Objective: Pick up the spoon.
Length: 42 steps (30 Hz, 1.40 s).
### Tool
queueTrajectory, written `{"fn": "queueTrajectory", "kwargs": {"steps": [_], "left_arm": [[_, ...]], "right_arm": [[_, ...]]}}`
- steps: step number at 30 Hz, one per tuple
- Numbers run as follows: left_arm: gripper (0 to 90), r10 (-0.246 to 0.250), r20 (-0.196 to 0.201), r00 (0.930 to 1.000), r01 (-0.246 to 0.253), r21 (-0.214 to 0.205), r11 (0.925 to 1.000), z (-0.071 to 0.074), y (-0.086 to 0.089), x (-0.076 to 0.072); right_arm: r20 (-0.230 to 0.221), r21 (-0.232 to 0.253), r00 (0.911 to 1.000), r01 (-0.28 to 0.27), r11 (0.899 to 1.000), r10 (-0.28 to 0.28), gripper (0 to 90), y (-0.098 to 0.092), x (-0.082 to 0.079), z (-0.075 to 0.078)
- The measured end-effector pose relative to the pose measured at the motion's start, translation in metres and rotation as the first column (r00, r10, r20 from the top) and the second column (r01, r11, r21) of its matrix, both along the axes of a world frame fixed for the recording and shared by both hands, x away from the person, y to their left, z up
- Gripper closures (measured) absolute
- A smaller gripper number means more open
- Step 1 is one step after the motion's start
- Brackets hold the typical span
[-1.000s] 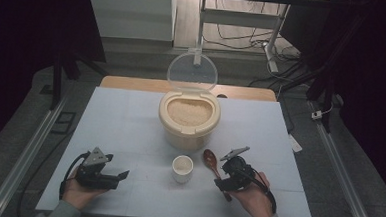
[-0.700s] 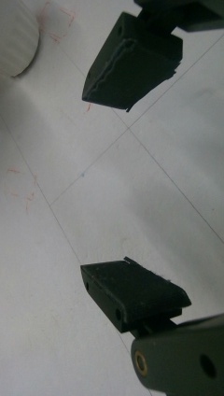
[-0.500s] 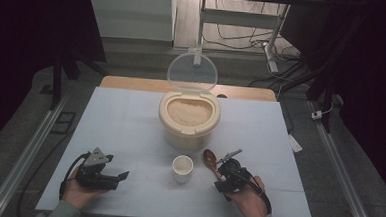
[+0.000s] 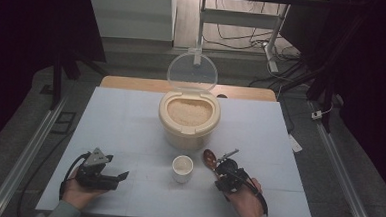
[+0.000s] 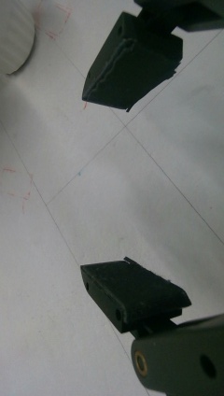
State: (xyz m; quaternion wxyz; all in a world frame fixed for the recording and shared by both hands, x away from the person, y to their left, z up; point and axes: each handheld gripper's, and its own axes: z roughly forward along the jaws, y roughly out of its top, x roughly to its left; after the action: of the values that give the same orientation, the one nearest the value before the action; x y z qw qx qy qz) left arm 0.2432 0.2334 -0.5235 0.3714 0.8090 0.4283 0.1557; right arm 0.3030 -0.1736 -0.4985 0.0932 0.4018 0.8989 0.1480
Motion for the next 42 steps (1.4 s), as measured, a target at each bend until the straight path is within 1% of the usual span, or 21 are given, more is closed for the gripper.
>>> {"fn": "queueTrajectory", "kwargs": {"steps": [4, 7, 10, 12, 15, 16, 19, 20, 21, 24, 25, 26, 28, 29, 31, 36, 37, 38, 40, 41, 42], "left_arm": [[15.5, -0.002, -0.001, 1.0000, 0.002, 0.002, 1.0000, -0.001, 0.000, 0.000], [15.5, -0.002, -0.003, 1.0000, 0.002, 0.002, 1.0000, -0.001, 0.000, 0.000], [15.5, -0.003, -0.003, 1.0000, 0.003, 0.004, 1.0000, -0.001, 0.000, -0.001], [15.5, -0.001, -0.003, 1.0000, 0.001, 0.005, 1.0000, -0.002, 0.000, -0.001], [15.5, 0.000, -0.004, 1.0000, 0.000, 0.005, 1.0000, -0.002, 0.001, 0.000], [15.5, 0.000, -0.005, 1.0000, 0.000, 0.004, 1.0000, -0.002, 0.001, 0.000], [15.5, 0.001, -0.006, 1.0000, -0.001, 0.006, 1.0000, -0.003, 0.001, 0.000], [15.5, 0.001, -0.006, 1.0000, -0.001, 0.006, 1.0000, -0.003, 0.001, 0.000], [15.6, 0.001, -0.007, 1.0000, -0.001, 0.007, 1.0000, -0.003, 0.001, 0.000], [15.6, 0.002, -0.008, 1.0000, -0.001, 0.008, 1.0000, -0.003, 0.001, 0.000], [15.5, 0.002, -0.008, 1.0000, -0.001, 0.008, 1.0000, -0.003, 0.001, 0.000], [15.5, 0.002, -0.008, 1.0000, -0.002, 0.008, 1.0000, -0.003, 0.001, 0.000], [15.5, 0.003, -0.008, 1.0000, -0.003, 0.006, 1.0000, -0.004, 0.002, 0.001], [15.5, 0.003, -0.009, 1.0000, -0.003, 0.006, 1.0000, -0.004, 0.002, 0.001], [15.6, 0.004, -0.010, 0.9999, -0.004, 0.007, 1.0000, -0.004, 0.002, 0.001], [15.5, 0.004, -0.008, 1.0000, -0.004, 0.007, 1.0000, -0.004, 0.002, 0.001], [15.5, 0.004, -0.008, 1.0000, -0.004, 0.007, 1.0000, -0.004, 0.002, 0.001], [15.6, 0.004, -0.009, 1.0000, -0.004, 0.007, 1.0000, -0.004, 0.002, 0.001], [15.6, 0.004, -0.010, 0.9999, -0.004, 0.009, 0.9999, -0.004, 0.003, 0.001], [15.6, 0.004, -0.010, 0.9999, -0.004, 0.009, 0.9999, -0.004, 0.003, 0.001], [15.6, 0.004, -0.010, 0.9999, -0.004, 0.009, 0.9999, -0.004, 0.003, 0.002]], "right_arm": [[-0.019, 0.011, 0.9994, 0.031, 0.999, -0.030, 77.2, 0.000, 0.002, 0.000], [-0.024, 0.017, 0.9988, 0.044, 0.999, -0.044, 78.7, -0.001, 0.003, 0.000], [-0.022, 0.015, 0.9989, 0.042, 0.999, -0.042, 79.0, -0.001, 0.003, 0.000], [-0.016, 0.009, 0.9995, 0.027, 1.000, -0.027, 79.3, -0.001, 0.003, 0.001], [0.006, 0.002, 0.9999, 0.011, 1.000, -0.011, 79.4, -0.002, 0.002, 0.002], [0.006, 0.002, 0.9999, 0.011, 1.000, -0.011, 79.4, -0.002, 0.002, 0.002], [0.012, 0.031, 0.9999, -0.009, 0.999, 0.009, 79.4, -0.010, 0.002, 0.007], [0.012, 0.031, 0.9999, -0.009, 0.999, 0.009, 79.4, -0.010, 0.002, 0.007], [0.012, 0.045, 0.9997, -0.024, 0.999, 0.023, 79.5, -0.016, 0.002, 0.010], [0.013, 0.088, 0.9991, -0.042, 0.995, 0.041, 79.4, -0.024, 0.000, 0.016], [0.013, 0.088, 0.9991, -0.042, 0.995, 0.041, 79.4, -0.024, 0.000, 0.016], [0.021, 0.111, 0.9984, -0.055, 0.992, 0.053, 79.5, -0.029, -0.001, 0.021], [0.026, 0.121, 0.9981, -0.058, 0.991, 0.055, 79.4, -0.031, -0.001, 0.023], [0.028, 0.135, 0.9979, -0.061, 0.989, 0.058, 79.5, -0.033, -0.002, 0.025], [0.032, 0.170, 0.9966, -0.081, 0.982, 0.077, 79.5, -0.039, -0.003, 0.032], [0.059, 0.210, 0.9916, -0.125, 0.970, 0.115, 79.5, -0.044, -0.006, 0.043], [0.059, 0.210, 0.9916, -0.125, 0.970, 0.115, 79.5, -0.044, -0.006, 0.043], [0.070, 0.220, 0.9885, -0.146, 0.965, 0.134, 79.5, -0.044, -0.008, 0.047], [0.082, 0.233, 0.9855, -0.164, 0.958, 0.149, 79.5, -0.044, -0.009, 0.050], [0.082, 0.233, 0.9855, -0.164, 0.958, 0.149, 79.5, -0.044, -0.009, 0.050], [0.091, 0.248, 0.9817, -0.185, 0.951, 0.168, 79.5, -0.044, -0.010, 0.054]]}}
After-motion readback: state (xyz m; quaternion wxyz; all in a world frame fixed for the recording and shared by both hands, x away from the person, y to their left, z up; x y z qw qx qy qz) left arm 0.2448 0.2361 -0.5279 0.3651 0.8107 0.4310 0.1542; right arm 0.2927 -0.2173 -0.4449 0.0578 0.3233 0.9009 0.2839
